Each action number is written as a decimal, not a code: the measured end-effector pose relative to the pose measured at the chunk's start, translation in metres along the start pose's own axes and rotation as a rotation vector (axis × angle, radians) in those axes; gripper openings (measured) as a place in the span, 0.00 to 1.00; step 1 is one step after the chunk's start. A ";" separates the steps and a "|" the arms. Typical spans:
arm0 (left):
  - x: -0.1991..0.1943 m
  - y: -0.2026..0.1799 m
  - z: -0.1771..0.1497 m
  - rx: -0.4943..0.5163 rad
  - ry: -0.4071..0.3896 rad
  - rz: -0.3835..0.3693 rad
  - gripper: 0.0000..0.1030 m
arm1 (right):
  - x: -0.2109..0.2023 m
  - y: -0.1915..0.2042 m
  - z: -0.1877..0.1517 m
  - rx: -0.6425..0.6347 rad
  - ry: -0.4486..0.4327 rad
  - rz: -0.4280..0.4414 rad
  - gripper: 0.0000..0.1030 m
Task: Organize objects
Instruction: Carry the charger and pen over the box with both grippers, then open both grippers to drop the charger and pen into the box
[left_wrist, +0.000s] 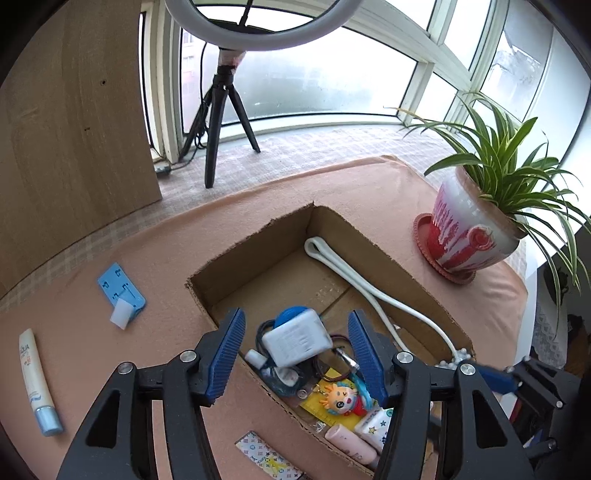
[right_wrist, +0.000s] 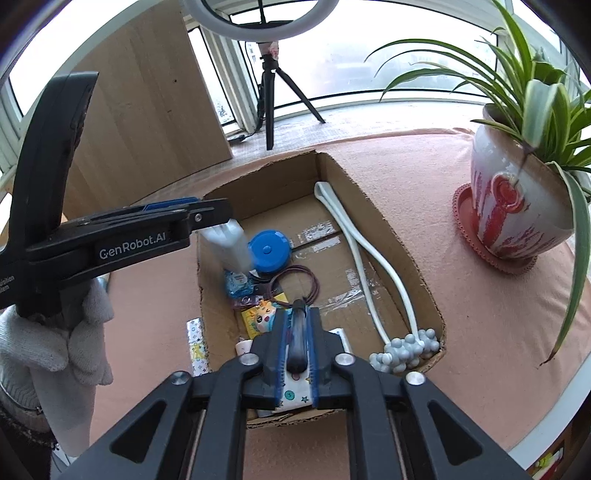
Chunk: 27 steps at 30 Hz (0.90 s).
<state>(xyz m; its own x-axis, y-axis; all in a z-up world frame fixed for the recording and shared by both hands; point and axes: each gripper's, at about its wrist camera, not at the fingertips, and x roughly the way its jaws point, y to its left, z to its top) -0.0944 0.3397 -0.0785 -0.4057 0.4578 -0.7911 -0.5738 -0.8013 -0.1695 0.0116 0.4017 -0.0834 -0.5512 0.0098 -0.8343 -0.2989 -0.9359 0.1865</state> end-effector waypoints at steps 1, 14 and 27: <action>-0.002 0.001 0.000 0.004 -0.003 0.011 0.60 | 0.001 0.001 0.000 -0.004 0.009 -0.005 0.58; -0.032 0.029 -0.012 -0.021 -0.039 0.077 0.60 | 0.000 0.010 -0.004 -0.008 -0.022 -0.006 0.63; -0.073 0.109 -0.088 -0.155 0.002 0.164 0.60 | -0.012 0.016 -0.012 0.084 -0.124 0.069 0.63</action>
<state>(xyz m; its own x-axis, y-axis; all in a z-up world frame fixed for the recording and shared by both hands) -0.0650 0.1849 -0.0910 -0.4832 0.3157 -0.8166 -0.3837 -0.9147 -0.1267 0.0226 0.3823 -0.0770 -0.6631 -0.0051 -0.7485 -0.3185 -0.9030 0.2883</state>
